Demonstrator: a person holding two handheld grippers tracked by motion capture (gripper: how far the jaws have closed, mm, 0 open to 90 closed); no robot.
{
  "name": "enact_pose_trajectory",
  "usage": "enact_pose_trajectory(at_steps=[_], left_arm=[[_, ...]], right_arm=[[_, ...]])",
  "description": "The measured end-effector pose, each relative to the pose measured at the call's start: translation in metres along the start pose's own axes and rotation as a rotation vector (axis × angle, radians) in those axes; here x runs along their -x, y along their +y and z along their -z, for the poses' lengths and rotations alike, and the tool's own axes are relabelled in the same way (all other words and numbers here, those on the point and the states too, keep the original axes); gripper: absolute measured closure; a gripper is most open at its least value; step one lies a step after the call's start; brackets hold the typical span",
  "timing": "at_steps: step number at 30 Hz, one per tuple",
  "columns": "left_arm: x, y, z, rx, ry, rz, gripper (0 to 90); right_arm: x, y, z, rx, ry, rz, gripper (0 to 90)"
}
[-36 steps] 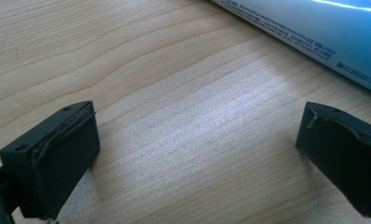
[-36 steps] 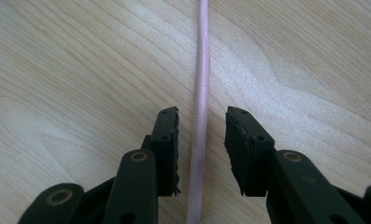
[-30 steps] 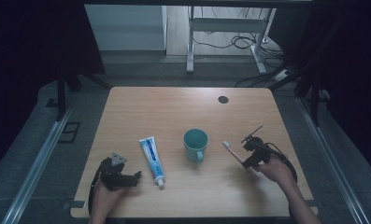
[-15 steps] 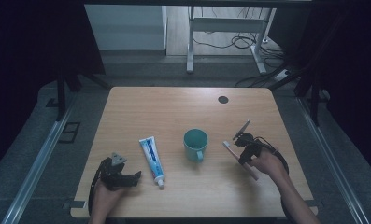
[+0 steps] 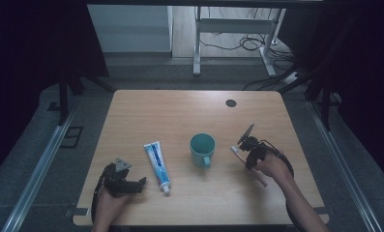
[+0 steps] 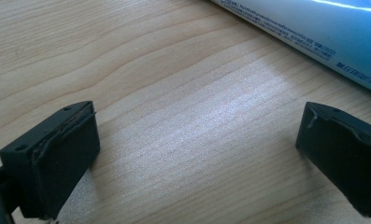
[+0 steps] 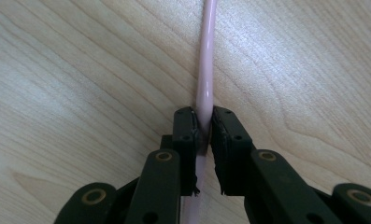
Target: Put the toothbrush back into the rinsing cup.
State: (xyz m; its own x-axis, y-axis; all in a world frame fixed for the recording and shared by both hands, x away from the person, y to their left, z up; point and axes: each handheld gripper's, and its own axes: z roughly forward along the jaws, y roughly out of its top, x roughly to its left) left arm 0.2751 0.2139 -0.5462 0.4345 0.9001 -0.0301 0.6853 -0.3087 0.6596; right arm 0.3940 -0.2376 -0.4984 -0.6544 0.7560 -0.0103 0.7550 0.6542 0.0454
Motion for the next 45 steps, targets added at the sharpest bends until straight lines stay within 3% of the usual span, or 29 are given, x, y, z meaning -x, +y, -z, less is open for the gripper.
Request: enact_pose_trajectory(at_steps=[9,19,30,45], left_arm=[[0.000,0.000,0.000,0.000,0.000,0.000,0.0],[0.000,0.000,0.000,0.000,0.000,0.000,0.0],[0.000,0.000,0.000,0.000,0.000,0.000,0.0],[0.000,0.000,0.000,0.000,0.001,0.001,0.0]], right_arm=[[0.000,0.001,0.000,-0.001,0.005,-0.003,83.2],[0.002,-0.004,0.011,0.037,0.031,-0.018,83.2],[0.004,-0.011,0.026,0.093,0.016,-0.018,83.3],[0.001,-0.019,0.050,0.197,0.059,-0.002,83.4]])
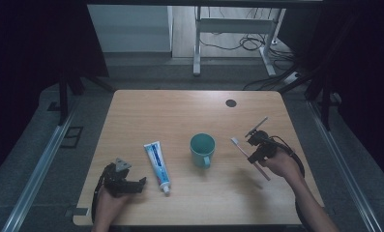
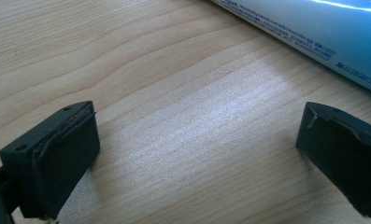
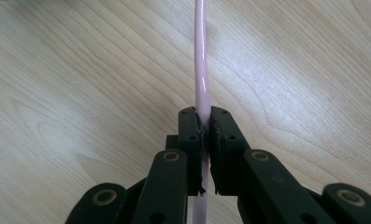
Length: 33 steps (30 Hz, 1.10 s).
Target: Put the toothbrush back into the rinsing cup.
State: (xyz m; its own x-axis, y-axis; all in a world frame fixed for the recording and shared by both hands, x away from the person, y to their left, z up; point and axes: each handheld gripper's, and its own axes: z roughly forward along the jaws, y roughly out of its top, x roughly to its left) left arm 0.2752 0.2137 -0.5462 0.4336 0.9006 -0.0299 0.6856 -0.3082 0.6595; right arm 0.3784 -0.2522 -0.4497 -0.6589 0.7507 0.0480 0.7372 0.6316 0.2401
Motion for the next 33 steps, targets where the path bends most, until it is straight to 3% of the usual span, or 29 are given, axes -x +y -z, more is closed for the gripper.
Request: enact_pose_trajectory(at_steps=[16,33], left_arm=[[0.000,0.000,0.000,0.001,0.000,0.001,0.0],[0.000,0.000,0.000,0.001,0.000,-0.001,0.0]], right_arm=[[-0.009,0.002,0.023,0.142,0.060,0.027,83.4],[-0.017,0.007,0.036,0.302,0.091,0.060,83.4]])
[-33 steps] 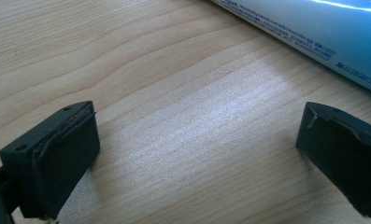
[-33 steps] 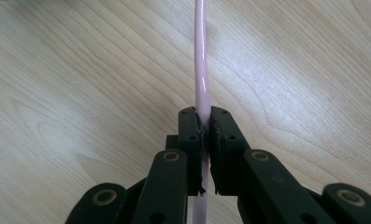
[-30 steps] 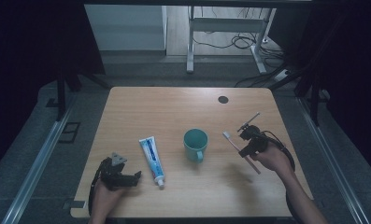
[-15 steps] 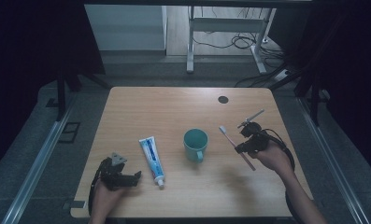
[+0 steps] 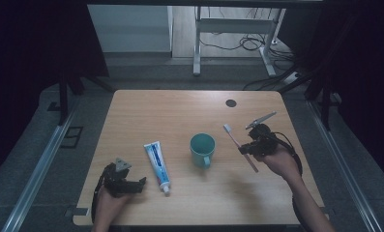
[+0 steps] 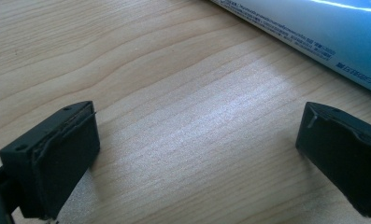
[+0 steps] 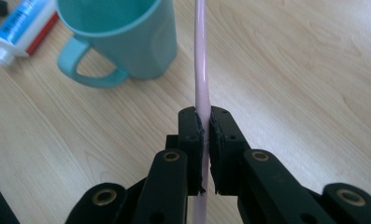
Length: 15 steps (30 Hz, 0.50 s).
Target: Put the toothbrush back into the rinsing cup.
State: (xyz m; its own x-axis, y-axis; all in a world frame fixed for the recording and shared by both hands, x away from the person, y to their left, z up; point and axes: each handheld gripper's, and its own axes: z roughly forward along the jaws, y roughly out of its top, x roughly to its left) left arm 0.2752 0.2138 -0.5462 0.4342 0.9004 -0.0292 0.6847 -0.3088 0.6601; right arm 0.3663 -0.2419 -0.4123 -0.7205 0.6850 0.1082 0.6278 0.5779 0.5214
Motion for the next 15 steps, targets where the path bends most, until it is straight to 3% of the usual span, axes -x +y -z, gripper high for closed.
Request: enact_pose_trajectory(at_steps=[15], left_arm=[[0.000,0.000,0.000,0.000,-0.001,-0.002,0.0]], right_arm=[[-0.010,0.011,0.004,0.135,0.020,0.032,83.4]])
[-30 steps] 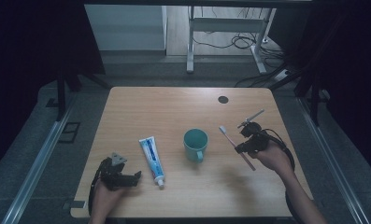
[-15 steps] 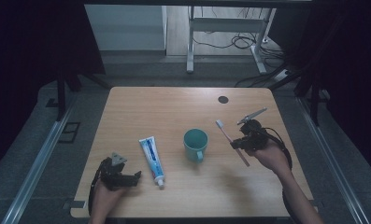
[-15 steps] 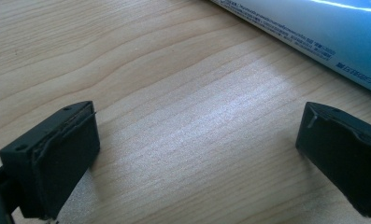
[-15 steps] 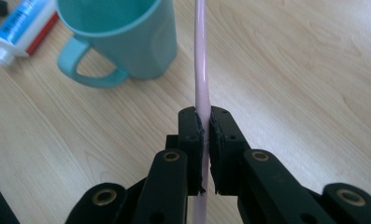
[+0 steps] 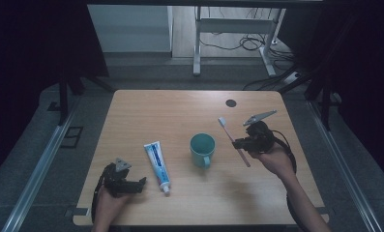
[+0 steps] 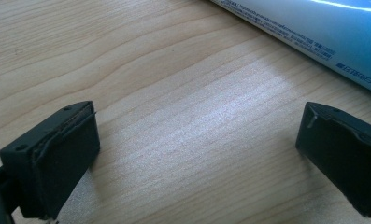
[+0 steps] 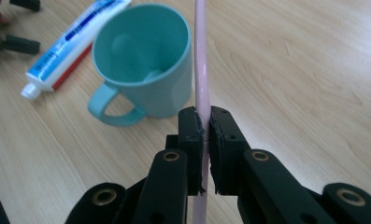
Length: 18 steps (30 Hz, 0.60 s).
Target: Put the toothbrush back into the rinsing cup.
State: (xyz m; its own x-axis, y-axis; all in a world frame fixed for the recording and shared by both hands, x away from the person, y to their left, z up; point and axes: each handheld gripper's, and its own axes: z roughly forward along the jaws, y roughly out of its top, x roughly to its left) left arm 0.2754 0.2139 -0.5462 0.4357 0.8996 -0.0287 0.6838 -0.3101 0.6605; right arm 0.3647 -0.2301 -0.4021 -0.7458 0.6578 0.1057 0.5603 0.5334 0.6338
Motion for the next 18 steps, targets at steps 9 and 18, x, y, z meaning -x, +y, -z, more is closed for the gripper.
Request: enact_pose_trajectory(at_steps=[9,18], left_arm=[[0.000,0.000,0.000,0.004,0.001,0.004,0.0],[0.000,0.000,0.000,0.003,0.001,0.004,0.0]], right_arm=[[-0.007,0.008,0.000,0.071,0.014,0.017,83.4],[-0.012,0.017,-0.003,0.118,0.016,0.030,83.4]])
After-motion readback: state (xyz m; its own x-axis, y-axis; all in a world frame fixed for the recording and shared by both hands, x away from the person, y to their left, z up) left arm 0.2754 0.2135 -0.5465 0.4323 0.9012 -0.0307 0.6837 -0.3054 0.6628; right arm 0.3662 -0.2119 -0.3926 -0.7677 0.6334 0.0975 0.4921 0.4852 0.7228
